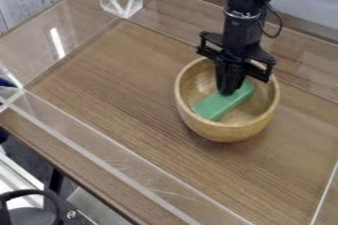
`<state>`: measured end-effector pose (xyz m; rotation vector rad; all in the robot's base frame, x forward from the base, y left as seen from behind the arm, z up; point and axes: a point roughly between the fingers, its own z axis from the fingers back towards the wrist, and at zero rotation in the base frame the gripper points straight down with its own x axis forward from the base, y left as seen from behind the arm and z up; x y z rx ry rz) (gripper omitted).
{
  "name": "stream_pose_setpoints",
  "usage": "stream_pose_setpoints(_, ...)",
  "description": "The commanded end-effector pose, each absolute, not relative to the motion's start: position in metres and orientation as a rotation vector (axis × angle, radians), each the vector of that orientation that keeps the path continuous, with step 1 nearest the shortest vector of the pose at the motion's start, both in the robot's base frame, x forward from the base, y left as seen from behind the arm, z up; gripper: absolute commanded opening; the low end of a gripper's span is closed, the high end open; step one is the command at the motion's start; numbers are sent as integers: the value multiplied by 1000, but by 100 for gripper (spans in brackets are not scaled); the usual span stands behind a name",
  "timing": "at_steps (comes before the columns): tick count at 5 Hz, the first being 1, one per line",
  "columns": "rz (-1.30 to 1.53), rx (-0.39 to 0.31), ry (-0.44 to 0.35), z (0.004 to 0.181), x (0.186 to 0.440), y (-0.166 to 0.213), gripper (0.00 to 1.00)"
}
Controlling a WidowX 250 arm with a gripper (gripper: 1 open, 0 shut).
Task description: Remove the green block from inside the brown bowl and put it on the table
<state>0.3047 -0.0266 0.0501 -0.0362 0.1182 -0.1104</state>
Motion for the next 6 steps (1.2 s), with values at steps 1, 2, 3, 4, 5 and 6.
stream_pose_setpoints(1, -120, -40, 30, 80, 314, -26, 0)
stream_pose_setpoints(2, -120, -44, 1, 96, 313, -24, 0)
stream_pose_setpoints(3, -115, -40, -46, 122, 312, -20, 0)
stream_pose_setpoints(4, -119, -38, -83, 147, 313, -19, 0)
stream_pose_setpoints(5, -126, -44, -72, 132, 312, -18, 100)
stream_pose_setpoints(6, -135, -54, -58, 121, 312, -18, 100)
